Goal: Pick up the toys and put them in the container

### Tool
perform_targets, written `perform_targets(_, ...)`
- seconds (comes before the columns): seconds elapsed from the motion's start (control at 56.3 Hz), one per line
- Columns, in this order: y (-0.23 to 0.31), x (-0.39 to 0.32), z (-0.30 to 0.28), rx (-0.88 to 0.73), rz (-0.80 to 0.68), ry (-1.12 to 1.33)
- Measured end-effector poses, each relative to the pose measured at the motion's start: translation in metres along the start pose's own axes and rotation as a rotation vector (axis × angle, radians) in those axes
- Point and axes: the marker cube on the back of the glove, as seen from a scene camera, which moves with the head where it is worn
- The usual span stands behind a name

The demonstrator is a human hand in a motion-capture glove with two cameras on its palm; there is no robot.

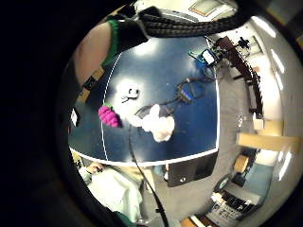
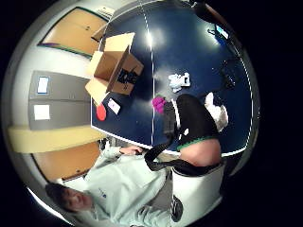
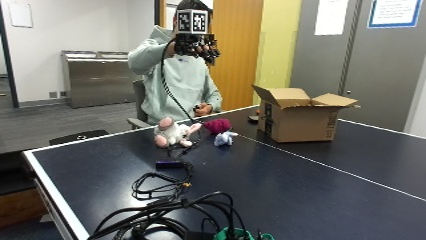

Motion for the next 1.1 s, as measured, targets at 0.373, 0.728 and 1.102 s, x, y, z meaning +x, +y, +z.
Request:
perform_targets(0.373,-0.024,-0.004,0.007,-0.057,-0.023,0.027)
perform_targets(0.728,-0.095,-0.002,0.130,-0.231,-0.099,0.213)
perform_targets(1.102,-0.125,0.007,0.259,-0.433,-0.050,0.272)
